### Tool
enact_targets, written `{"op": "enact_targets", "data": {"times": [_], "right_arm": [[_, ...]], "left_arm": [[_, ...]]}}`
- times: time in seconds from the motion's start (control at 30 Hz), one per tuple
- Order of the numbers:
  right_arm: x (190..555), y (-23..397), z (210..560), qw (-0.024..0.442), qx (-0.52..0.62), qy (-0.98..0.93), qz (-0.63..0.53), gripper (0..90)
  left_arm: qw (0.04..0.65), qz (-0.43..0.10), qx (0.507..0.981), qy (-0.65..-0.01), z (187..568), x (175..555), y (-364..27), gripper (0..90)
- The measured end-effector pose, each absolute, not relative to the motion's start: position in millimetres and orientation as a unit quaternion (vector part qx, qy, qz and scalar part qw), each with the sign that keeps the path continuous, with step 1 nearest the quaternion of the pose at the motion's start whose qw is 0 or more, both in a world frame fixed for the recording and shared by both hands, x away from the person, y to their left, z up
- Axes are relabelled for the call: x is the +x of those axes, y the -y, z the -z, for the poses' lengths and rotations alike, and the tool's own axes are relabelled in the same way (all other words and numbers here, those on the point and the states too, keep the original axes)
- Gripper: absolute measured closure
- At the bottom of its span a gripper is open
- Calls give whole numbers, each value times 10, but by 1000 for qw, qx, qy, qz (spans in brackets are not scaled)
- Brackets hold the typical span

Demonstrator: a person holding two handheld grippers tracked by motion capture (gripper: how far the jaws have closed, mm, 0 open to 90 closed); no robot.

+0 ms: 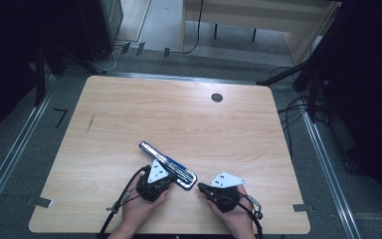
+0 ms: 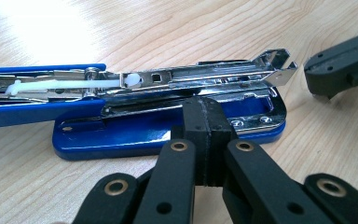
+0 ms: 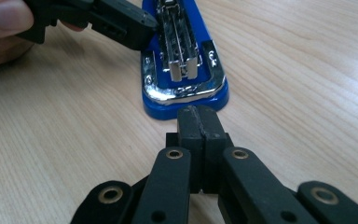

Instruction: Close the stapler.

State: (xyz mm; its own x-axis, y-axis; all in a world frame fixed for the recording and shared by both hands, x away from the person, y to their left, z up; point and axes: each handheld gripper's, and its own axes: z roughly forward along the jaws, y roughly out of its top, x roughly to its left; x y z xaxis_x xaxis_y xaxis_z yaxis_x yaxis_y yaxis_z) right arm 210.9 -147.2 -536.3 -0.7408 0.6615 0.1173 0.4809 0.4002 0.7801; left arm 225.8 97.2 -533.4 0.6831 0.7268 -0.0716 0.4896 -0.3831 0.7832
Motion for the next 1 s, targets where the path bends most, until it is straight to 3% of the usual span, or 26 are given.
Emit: {"op": "enact_targets", "data": {"times": [1.0], "right_arm": [[1973,1715,5398,110,356,-836,-404,900]], "left_arm": [[413,-143,819,-371,5335,2258,-973,900]]}}
